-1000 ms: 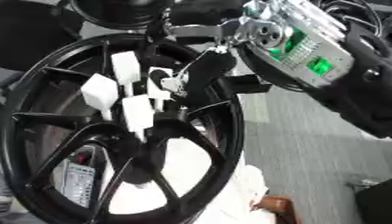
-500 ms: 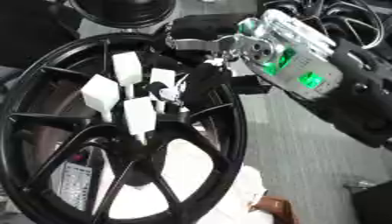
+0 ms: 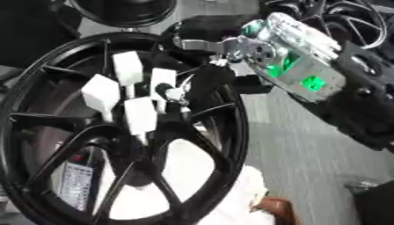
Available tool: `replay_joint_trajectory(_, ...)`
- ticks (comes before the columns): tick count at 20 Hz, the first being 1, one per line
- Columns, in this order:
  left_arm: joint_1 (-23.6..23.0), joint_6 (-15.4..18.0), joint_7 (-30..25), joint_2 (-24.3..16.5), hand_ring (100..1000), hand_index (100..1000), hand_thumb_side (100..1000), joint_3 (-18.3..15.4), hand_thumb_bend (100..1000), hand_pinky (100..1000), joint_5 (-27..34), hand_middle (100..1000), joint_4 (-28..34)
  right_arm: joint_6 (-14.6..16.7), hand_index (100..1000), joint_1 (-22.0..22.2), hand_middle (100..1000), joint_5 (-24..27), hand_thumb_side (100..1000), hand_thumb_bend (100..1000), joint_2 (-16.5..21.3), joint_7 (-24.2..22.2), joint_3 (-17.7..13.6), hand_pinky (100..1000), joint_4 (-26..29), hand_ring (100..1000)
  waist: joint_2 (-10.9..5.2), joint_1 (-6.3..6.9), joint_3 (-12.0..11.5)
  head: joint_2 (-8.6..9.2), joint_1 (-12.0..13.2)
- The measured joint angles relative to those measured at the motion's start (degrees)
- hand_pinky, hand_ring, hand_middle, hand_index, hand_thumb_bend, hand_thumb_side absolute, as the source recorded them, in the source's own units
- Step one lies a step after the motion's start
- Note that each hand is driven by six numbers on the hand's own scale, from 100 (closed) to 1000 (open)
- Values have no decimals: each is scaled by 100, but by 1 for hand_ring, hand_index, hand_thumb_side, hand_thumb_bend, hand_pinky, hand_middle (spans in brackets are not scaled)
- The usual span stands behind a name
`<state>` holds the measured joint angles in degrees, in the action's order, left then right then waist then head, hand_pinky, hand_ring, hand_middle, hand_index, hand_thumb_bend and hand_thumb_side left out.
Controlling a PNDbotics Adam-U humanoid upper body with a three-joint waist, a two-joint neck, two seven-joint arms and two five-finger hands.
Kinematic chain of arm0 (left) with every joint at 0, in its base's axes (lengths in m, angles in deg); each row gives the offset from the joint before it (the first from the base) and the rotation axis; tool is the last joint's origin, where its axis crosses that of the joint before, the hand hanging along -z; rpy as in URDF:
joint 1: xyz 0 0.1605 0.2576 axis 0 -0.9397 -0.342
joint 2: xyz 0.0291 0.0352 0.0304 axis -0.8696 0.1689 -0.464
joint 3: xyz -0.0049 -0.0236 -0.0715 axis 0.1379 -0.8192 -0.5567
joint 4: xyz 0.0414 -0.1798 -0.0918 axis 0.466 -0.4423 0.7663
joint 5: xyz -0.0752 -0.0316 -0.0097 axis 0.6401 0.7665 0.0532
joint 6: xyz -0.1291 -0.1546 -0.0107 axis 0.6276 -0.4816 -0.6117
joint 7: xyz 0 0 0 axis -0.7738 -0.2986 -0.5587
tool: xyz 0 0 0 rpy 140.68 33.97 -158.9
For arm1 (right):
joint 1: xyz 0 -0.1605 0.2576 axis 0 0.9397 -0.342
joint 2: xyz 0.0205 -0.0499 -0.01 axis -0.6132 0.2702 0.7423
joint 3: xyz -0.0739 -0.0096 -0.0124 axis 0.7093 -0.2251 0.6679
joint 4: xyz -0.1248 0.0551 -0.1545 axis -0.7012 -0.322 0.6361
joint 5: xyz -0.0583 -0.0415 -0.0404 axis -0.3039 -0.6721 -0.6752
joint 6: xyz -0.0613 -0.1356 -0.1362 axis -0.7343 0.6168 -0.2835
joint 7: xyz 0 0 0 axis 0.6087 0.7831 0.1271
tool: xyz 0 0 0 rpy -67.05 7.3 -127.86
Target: Pull the pin out of the wheel hub.
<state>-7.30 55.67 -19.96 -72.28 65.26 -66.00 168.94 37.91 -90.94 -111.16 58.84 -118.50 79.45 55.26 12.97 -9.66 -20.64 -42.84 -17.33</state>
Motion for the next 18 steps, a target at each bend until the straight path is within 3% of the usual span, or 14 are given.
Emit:
replay_joint_trajectory(9, 1, -4, -7, 0, 659, 713, 595, 2, 100, 729, -6, 587, 0, -489, 872, 48, 787, -266, 737, 180, -1, 14, -6, 896, 0, 891, 19, -29, -28, -35, -7)
replay_joint_trajectory(18, 10, -29, -19, 0, 659, 712, 598, 2, 100, 728, -22, 584, 0, -586, 874, 53, 781, 89, 796, 135, -4, 36, 25, 891, 0, 889, 43, -40, -52, -46, -1)
